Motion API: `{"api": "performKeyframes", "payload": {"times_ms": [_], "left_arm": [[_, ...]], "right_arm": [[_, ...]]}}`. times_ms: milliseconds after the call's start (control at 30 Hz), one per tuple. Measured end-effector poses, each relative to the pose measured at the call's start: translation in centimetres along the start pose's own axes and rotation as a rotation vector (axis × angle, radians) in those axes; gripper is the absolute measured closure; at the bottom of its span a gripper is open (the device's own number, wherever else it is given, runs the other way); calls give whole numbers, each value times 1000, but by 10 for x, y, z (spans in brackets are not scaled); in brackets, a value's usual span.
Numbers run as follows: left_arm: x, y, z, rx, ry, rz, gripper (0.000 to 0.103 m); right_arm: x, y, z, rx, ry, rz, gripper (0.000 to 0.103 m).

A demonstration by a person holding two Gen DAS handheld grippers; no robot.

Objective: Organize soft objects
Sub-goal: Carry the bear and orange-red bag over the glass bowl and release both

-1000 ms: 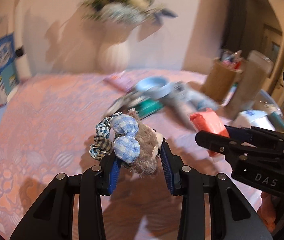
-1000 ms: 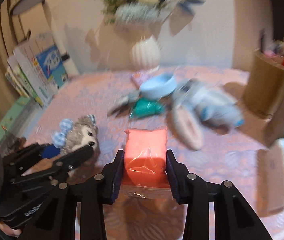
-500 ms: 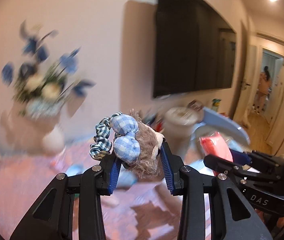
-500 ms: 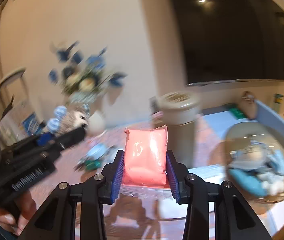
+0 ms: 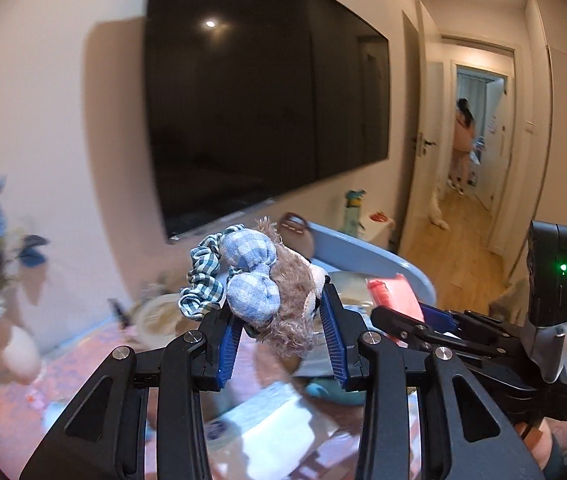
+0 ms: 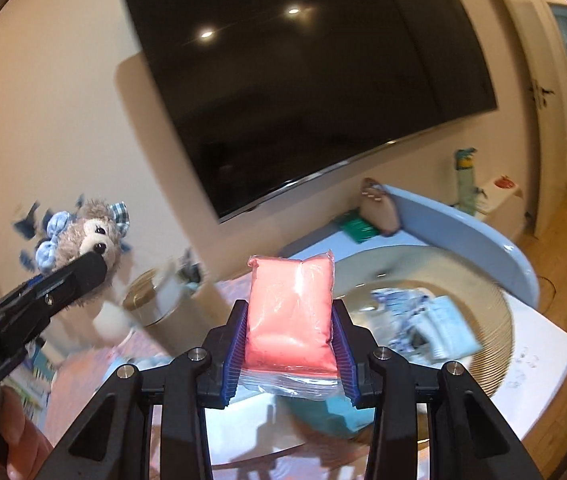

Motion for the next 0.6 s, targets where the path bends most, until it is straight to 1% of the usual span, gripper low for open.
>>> {"api": "performKeyframes", "payload": {"times_ms": [133, 300, 433, 500, 600], "left_arm": [[-7, -19, 30, 66, 46, -8, 68], [-7, -37, 71, 80, 100, -2, 68], [2, -44, 112, 89, 164, -40, 68], [8, -45, 130, 90, 196, -45, 68], [18, -48, 151, 93, 235, -42, 67]], "right_arm": [[-14, -36, 6, 0, 8, 77, 64], [-22, -77, 29, -8, 57, 177, 64], [-17, -106, 50, 23, 112, 249, 64], [-13, -119, 57, 48, 133, 278, 64], [-12, -130, 65, 54, 154, 300, 64]]}}
Point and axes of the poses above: each gripper's, at about its wrist camera, not at the fingertips, and z roughly the way its jaws point, y to its left, x to its underside, the point moved 10 cm from there along z, roughly the way its jaws point, and after that the axes turned 9 degrees about y, right-handed, at the moved point
